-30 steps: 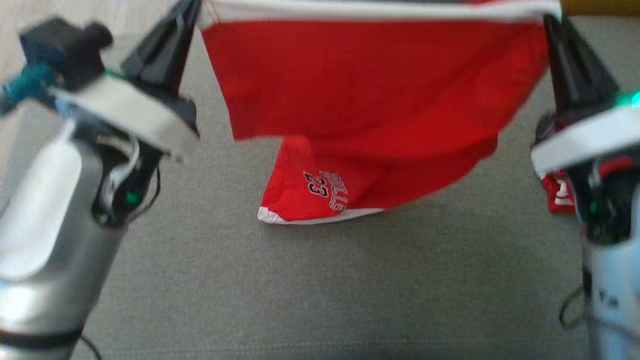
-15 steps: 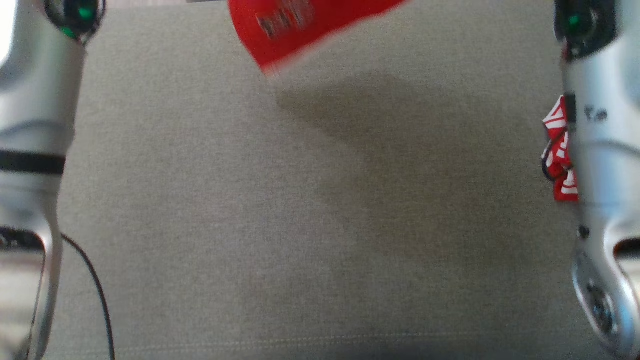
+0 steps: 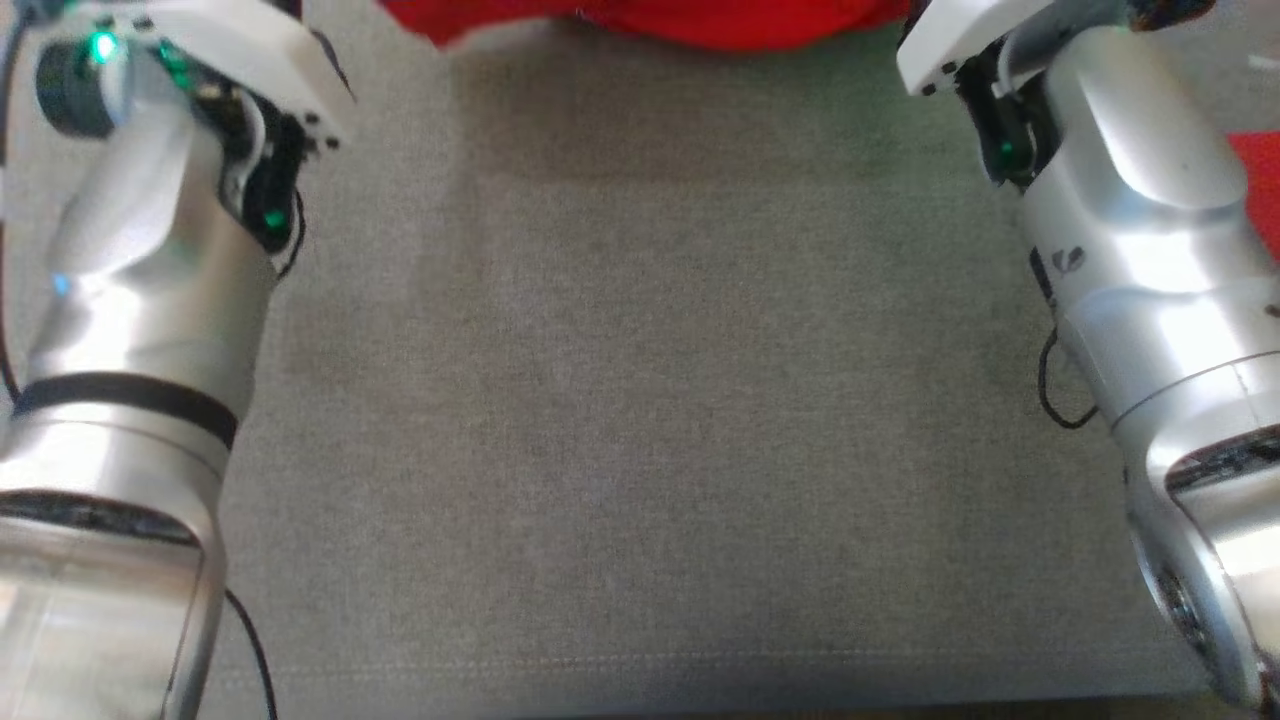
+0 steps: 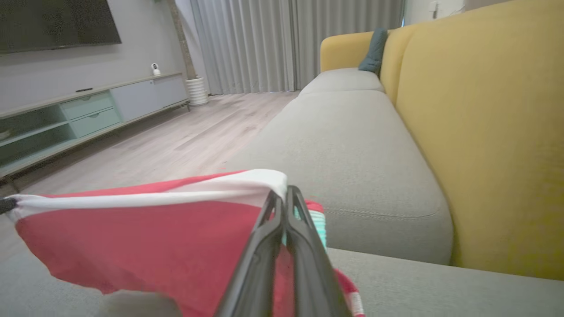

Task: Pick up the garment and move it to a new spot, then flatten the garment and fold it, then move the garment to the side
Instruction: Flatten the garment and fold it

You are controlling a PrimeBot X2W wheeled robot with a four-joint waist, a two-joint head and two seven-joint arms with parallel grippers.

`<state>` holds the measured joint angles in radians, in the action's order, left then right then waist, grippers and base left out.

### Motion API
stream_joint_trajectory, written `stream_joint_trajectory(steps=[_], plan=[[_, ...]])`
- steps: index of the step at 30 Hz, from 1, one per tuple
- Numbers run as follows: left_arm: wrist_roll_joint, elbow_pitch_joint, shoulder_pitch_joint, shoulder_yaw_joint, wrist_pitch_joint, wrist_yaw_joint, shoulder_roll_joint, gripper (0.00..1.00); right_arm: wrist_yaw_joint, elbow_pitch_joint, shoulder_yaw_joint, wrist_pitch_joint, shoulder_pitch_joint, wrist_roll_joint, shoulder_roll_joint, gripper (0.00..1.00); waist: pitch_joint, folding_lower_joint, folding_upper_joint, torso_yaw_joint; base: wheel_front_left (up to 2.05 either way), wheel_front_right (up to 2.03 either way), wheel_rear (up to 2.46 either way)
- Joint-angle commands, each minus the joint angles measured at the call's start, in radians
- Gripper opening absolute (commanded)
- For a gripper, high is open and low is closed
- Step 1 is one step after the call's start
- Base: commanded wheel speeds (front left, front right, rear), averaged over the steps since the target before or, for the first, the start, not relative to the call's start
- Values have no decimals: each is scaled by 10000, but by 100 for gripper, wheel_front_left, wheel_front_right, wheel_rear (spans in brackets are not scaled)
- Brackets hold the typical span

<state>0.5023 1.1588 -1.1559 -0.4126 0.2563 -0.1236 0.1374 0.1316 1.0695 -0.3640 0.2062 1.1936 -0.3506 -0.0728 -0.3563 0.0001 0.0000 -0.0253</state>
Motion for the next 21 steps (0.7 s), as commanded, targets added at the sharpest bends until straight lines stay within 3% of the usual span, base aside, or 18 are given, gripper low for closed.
stream_joint_trajectory(steps=[1,7,11,21], plan=[[19,-254,-405,222,52,-1,444,0,-9,-208,-154,164,-48,-123,221,0,-318,-1,0,-60,0,0,0],[89,-446,257,462,53,-45,521,0,-9,-91,-595,486,-826,-807,223,0,-542,-1,0,-42,0,0,0],[94,-1294,1222,840,54,-53,693,0,-9,-503,-535,545,-1746,-791,224,0,-366,-1,0,-1,0,0,0],[-202,-4490,5483,1778,54,7,915,0,-9,-3384,473,553,-5900,377,198,0,722,-1,0,-46,0,0,0]])
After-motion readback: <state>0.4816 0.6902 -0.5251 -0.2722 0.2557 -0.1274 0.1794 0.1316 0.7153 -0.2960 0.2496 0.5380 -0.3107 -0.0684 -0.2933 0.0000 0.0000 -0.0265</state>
